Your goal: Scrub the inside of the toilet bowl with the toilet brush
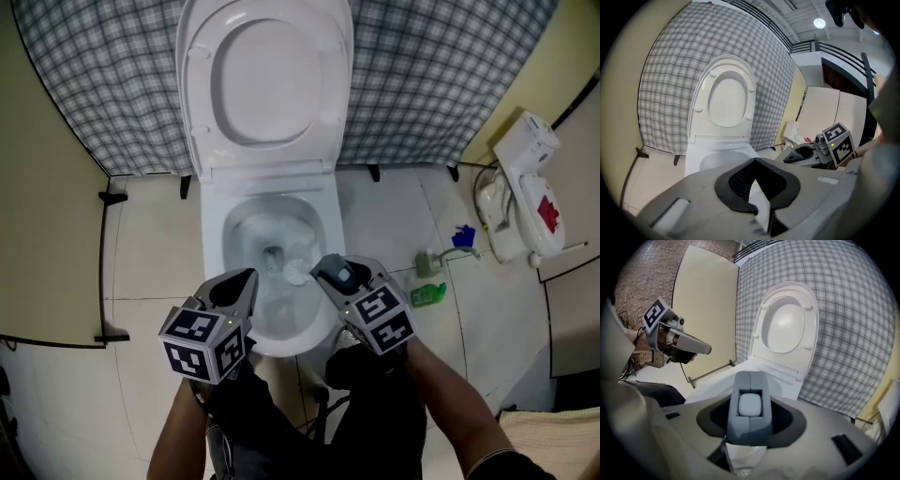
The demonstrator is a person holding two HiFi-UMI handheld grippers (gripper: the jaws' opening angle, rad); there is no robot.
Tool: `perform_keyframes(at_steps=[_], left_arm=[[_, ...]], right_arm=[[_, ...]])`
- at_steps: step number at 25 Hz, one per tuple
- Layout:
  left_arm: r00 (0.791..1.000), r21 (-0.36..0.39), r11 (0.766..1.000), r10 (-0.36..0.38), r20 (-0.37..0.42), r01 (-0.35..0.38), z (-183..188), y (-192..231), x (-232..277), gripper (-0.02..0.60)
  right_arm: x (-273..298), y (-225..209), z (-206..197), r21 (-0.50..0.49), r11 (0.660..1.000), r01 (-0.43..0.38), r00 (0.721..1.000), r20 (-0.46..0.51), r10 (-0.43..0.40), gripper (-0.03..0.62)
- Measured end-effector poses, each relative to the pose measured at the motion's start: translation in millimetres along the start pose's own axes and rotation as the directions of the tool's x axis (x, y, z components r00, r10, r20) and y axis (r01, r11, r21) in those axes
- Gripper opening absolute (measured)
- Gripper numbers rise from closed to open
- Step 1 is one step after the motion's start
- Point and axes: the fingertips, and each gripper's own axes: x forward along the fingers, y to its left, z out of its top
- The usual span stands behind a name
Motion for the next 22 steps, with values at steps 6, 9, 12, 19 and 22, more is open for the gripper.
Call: perform_keyframes(at_steps=[6,9,12,19,22], left_arm=[[1.000,-0.005,1.000,0.013,-0.007,-0.013,-3.0,6.6,-1.8,0.010],[1.000,-0.005,1.000,0.021,-0.019,-0.021,-5.6,11.9,-4.3,0.009],[0.999,-0.003,0.999,0.036,-0.031,-0.036,-10.5,17.9,-8.4,0.011],[0.999,-0.012,0.999,0.050,-0.021,-0.050,-10.9,23.6,-12.5,0.009],[0.998,-0.015,0.998,0.058,-0.021,-0.058,-13.3,28.1,-17.0,0.009]], right_arm=[[18.3,-29.5,15.3,-0.022,0.994,0.110,0.994,0.024,-0.109,0.202],[31.5,-40.7,24.6,0.007,0.988,0.154,0.986,0.056,-0.154,0.202],[45.9,-40.5,34.9,0.041,0.986,0.164,0.981,0.095,-0.167,0.202],[73.1,-44.4,52.9,0.098,0.985,0.144,0.976,0.152,-0.158,0.202],[81.1,-37.2,59.0,0.126,0.985,0.121,0.974,0.175,-0.142,0.202]])
